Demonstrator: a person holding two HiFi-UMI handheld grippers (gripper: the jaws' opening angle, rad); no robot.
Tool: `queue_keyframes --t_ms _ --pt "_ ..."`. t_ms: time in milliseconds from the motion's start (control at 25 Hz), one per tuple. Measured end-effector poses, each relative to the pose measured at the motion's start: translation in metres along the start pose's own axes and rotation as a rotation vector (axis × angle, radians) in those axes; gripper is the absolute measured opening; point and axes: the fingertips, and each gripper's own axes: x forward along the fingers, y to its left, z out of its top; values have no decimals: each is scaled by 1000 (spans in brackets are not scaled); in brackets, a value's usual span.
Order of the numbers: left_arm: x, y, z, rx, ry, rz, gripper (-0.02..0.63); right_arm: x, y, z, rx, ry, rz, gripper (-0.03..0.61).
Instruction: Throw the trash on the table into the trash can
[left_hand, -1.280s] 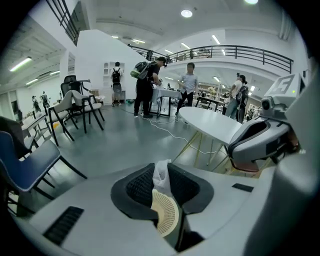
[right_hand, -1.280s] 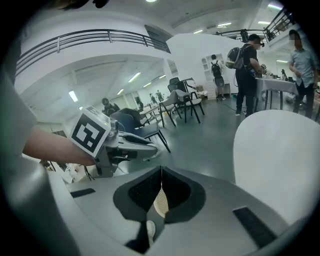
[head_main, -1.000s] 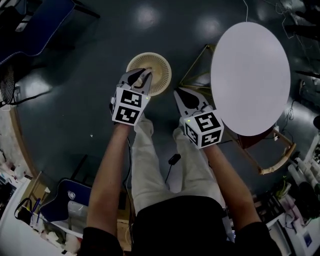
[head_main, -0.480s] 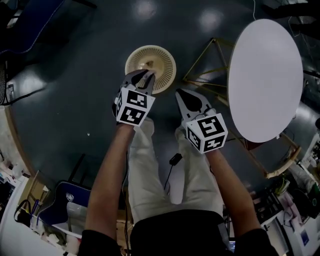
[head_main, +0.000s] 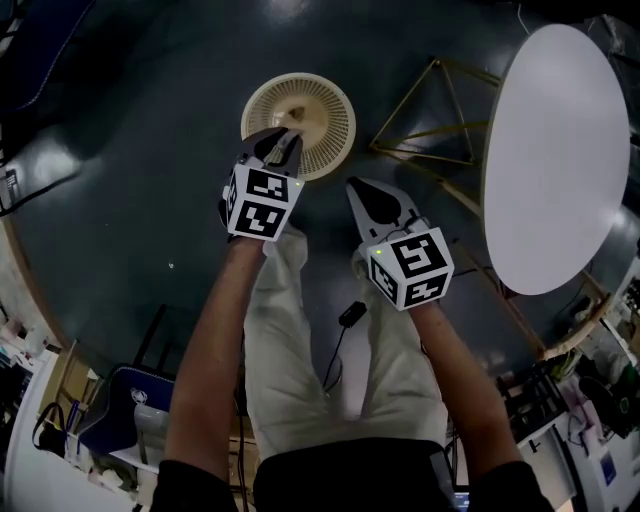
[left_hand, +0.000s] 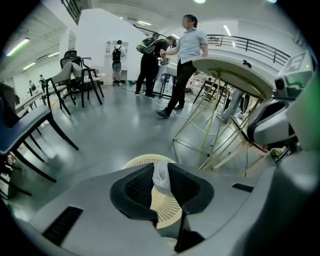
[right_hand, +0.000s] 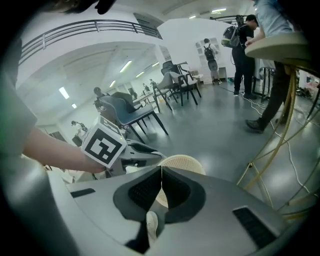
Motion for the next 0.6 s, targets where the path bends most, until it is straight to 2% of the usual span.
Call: queue_keyframes --t_ms 120,240,400,600 --pt "11 4 -8 -23 -5 3 94 7 -5 -11 10 10 -1 20" --pt "17 6 -14 -51 -8 5 148 11 -8 -17 10 16 -3 20" --pt "21 6 -22 -45 -1 -8 195 16 -7 -18 15 12 -2 20" --pt "16 6 -26 -51 4 -16 198 18 0 -17 6 13 5 20"
